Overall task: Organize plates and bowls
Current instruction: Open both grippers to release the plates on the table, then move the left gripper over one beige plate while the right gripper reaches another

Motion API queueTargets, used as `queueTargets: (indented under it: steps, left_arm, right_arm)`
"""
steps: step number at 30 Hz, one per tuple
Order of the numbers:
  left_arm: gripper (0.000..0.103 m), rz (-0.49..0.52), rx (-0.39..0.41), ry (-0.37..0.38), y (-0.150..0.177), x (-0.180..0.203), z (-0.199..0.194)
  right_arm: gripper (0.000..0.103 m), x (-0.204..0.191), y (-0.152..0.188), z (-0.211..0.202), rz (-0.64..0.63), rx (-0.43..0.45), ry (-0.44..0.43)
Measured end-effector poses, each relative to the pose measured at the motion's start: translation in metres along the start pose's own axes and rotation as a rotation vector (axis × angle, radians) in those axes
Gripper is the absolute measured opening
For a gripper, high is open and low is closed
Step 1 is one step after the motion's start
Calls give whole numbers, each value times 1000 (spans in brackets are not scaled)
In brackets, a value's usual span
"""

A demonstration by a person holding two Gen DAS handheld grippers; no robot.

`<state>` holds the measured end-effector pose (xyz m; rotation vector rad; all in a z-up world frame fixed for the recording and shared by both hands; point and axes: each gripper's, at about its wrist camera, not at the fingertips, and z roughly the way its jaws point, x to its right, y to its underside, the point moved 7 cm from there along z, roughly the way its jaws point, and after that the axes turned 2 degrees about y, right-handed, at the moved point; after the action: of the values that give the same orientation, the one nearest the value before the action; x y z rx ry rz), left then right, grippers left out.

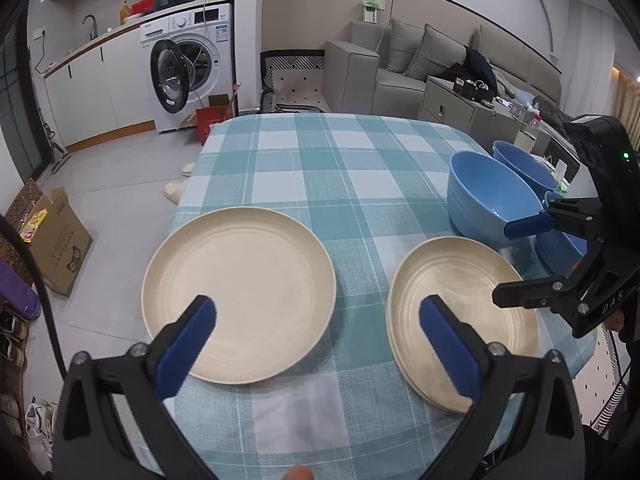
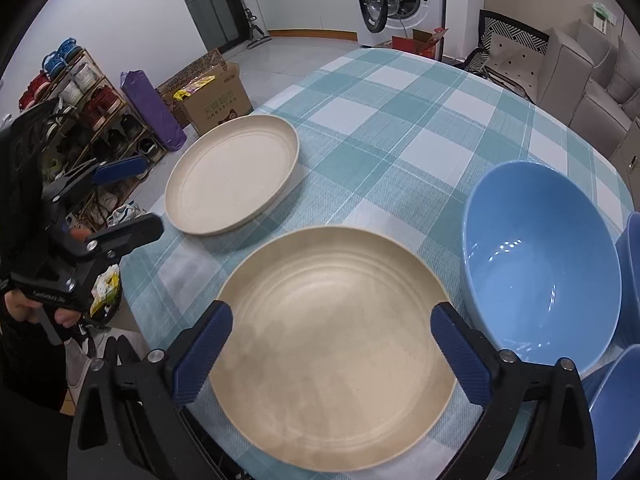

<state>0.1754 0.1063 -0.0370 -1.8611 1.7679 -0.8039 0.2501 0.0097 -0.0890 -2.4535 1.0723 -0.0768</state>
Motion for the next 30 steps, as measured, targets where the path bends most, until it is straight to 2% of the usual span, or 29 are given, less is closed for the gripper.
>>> queueTargets:
  steps: [12, 30]
  left_arm:
    - [103, -81, 0, -70, 5, -46, 5]
    - [103, -208, -86, -202, 23, -130, 37]
  right_arm:
    - [102, -8, -40, 13, 37, 63, -39]
    - [102, -30, -92, 53, 3, 49, -4]
